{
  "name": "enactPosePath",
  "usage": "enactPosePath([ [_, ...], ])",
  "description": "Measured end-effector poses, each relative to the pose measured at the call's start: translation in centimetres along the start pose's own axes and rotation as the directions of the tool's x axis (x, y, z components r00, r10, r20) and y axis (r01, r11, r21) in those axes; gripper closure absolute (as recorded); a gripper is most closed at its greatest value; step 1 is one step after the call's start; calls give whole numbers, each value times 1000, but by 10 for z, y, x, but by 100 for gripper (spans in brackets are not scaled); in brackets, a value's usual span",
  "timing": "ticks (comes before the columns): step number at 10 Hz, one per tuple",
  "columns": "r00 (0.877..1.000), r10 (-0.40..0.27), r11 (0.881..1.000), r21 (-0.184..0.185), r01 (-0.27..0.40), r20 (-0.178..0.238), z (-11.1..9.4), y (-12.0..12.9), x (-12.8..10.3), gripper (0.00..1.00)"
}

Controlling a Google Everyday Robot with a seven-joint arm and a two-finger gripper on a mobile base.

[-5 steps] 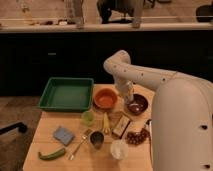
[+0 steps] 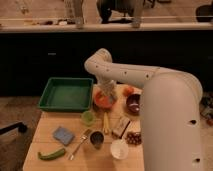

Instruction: Wipe purple bowl with towel

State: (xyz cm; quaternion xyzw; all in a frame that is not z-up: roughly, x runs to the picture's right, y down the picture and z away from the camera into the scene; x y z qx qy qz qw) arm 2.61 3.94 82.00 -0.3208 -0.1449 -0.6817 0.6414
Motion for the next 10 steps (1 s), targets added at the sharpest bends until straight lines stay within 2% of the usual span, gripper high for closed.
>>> enactPosePath([
  [3,994,-112,994,19,112,-21,-14,-52,-1,100],
  [5,984,-173,984,31,174,-37,-21,-76,-5,100],
  [6,976,-214,975,45,216,-49,-27,-91,-12,100],
  [8,965,-256,964,64,260,-58,-30,-102,-23,100],
  [10,965,-255,964,65,259,-58,-30,-101,-22,100],
])
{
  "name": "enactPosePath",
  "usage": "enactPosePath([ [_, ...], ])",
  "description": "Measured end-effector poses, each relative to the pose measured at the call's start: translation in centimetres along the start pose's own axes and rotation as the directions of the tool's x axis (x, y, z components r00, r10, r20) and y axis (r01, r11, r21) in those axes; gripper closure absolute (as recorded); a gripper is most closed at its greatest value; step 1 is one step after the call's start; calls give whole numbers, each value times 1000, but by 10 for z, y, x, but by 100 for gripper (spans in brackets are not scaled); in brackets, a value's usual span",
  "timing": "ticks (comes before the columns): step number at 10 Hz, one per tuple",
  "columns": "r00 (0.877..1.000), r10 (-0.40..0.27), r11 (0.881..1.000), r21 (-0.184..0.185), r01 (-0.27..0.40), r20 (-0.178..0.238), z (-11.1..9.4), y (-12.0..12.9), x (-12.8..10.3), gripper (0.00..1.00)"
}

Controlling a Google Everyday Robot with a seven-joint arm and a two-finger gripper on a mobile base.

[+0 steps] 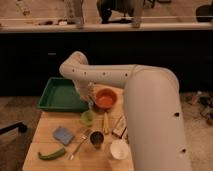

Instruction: Wipe purple bowl with towel

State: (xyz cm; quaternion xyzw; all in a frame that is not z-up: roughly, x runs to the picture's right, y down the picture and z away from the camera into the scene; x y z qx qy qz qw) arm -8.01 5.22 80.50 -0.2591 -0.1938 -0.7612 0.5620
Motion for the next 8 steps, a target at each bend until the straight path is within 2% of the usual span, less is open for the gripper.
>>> enactPosePath([
  [5,1000,-1,1000,-4,1,0,1,3,-1,100],
  [8,996,-92,996,-4,92,-17,-5,-31,-9,100],
])
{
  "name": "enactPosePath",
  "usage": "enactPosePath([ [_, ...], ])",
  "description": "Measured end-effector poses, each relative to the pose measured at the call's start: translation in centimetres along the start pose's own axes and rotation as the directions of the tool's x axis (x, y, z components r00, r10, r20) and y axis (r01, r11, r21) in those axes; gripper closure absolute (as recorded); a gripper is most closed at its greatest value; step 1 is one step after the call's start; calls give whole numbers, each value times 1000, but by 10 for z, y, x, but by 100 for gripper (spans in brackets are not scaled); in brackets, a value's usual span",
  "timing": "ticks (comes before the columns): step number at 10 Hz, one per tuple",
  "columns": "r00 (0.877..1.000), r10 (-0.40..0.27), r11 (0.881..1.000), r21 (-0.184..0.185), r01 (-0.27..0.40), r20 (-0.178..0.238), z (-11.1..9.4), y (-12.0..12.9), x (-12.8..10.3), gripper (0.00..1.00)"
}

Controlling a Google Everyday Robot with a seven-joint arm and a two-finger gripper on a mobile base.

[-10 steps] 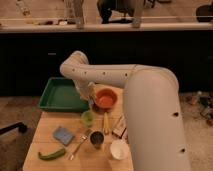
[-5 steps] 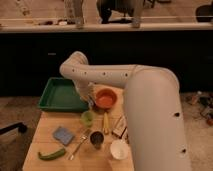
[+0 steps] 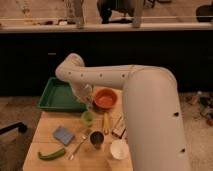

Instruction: Wipe purple bowl with towel

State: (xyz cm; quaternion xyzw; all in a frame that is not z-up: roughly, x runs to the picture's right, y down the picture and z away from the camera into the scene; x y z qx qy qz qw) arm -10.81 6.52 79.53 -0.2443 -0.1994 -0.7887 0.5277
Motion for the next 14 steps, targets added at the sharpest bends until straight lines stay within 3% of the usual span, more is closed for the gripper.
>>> enactPosePath([
  [3,991,-131,991,11,132,-36,-17,-59,-14,100],
  [6,960,-269,961,42,273,-71,-32,-115,-36,100],
  [8,943,-325,942,62,329,-72,-30,-138,-44,100],
  [9,943,-324,943,62,328,-72,-30,-137,-44,100],
  [11,943,-324,943,62,328,-71,-30,-137,-44,88],
  [14,944,-322,943,62,327,-71,-30,-136,-44,56],
])
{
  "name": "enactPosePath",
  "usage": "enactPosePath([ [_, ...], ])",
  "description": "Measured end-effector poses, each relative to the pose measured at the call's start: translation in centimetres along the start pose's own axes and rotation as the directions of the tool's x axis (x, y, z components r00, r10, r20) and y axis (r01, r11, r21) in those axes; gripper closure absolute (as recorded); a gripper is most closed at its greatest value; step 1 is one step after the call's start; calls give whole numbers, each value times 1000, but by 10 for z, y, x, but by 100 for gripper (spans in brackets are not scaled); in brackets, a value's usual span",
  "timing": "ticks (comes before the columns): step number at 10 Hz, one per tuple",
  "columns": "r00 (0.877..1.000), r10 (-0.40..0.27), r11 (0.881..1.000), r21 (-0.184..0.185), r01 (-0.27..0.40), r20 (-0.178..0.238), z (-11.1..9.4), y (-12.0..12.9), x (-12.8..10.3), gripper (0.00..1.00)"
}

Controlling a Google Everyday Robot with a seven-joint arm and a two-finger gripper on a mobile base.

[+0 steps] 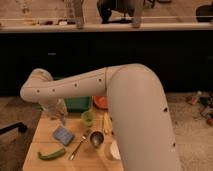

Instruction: Wipe purple bowl with towel

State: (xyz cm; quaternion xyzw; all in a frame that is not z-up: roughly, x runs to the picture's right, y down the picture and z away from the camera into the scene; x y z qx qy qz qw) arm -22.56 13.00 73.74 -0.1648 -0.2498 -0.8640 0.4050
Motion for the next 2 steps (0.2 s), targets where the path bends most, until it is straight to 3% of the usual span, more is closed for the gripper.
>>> enactPosePath([
  [2,1000,0,1000,0,0,0,0,0,0,37],
])
